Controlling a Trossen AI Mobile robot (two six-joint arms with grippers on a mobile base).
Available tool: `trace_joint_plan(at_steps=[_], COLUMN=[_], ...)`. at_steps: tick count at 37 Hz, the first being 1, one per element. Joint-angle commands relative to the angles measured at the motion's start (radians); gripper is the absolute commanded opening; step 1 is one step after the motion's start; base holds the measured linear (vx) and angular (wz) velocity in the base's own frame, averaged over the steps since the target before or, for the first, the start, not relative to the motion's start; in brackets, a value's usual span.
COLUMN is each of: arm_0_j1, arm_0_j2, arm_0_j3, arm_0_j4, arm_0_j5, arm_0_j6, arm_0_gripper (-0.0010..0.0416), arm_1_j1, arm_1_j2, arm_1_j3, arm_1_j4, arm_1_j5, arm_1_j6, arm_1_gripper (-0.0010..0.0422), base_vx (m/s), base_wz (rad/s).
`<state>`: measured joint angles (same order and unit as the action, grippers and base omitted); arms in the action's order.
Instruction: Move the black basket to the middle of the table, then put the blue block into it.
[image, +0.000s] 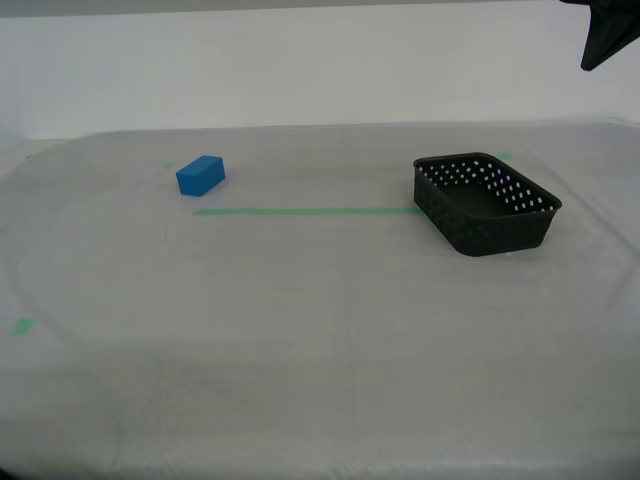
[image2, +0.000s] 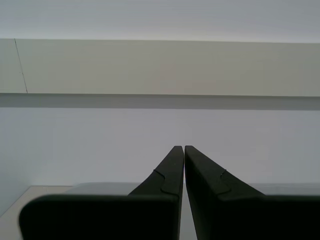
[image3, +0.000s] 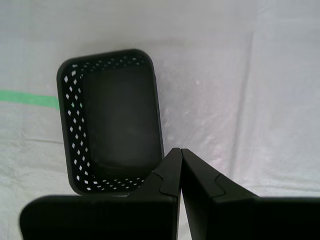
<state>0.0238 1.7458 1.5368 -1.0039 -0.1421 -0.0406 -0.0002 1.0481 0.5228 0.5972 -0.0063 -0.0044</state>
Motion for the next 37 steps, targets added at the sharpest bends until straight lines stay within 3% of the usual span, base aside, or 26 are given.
trace_joint_plan(at_steps=[1,8,14,27,37], arm_0_j1=[0.002,0.005,0.006,0.014,0.03], arm_0_j2=[-0.002,-0.002,-0.002,-0.002,-0.002], arm_0_j3=[0.021,0.035,0.035,0.035,0.035], arm_0_j4=[0.0,-0.004,-0.032,-0.027,-0.023], arm_0_j5=[0.001,0.021,0.07,0.09,0.09], arm_0_j6=[-0.002,0.0,0.008,0.008,0.007], arm_0_gripper=[0.0,0.0004,0.0031,0.0151,0.0272], arm_1_j1=[0.0,0.0,0.0,0.0,0.0], arm_1_j2=[0.0,0.0,0.0,0.0,0.0], arm_1_j3=[0.0,0.0,0.0,0.0,0.0], arm_1_j4=[0.003,0.003,0.003,0.003,0.003], arm_1_j5=[0.0,0.0,0.0,0.0,0.0], arm_1_j6=[0.002,0.002,0.002,0.002,0.002], arm_1_gripper=[0.0,0.0,0.0,0.0,0.0], base_vx=[0.0,0.0,0.0,0.0,0.0], base_wz=[0.0,0.0,0.0,0.0,0.0])
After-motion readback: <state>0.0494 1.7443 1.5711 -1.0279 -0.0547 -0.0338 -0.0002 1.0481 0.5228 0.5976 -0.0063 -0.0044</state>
